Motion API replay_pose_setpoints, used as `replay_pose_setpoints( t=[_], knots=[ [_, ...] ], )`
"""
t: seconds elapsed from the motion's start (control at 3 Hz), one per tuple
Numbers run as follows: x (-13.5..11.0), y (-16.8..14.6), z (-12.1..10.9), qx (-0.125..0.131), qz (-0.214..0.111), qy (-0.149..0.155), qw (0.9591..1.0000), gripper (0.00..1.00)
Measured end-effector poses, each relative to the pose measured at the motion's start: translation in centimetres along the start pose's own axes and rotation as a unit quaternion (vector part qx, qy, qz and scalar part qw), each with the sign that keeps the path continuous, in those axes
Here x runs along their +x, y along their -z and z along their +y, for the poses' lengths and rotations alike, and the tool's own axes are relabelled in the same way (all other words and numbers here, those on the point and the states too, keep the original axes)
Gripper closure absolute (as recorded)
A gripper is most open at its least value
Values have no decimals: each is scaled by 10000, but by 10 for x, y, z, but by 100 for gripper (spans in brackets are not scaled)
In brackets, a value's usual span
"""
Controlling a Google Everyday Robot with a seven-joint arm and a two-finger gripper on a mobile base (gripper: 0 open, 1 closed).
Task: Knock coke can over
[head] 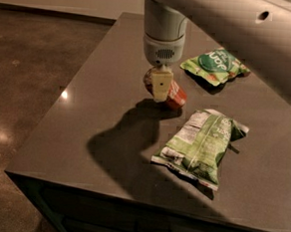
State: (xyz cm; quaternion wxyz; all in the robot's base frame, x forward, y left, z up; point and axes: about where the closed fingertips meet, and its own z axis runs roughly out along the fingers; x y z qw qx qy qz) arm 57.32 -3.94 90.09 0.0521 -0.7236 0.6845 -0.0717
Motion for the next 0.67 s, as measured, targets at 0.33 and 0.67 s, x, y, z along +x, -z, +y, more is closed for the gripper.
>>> replay_pose_setpoints(
  t=[0.33,0.67],
  knots=[
    [-1,0,-2,54,-33,-1,10000,0],
    [-1,0,-2,55,-33,-1,10000,0]
  ],
)
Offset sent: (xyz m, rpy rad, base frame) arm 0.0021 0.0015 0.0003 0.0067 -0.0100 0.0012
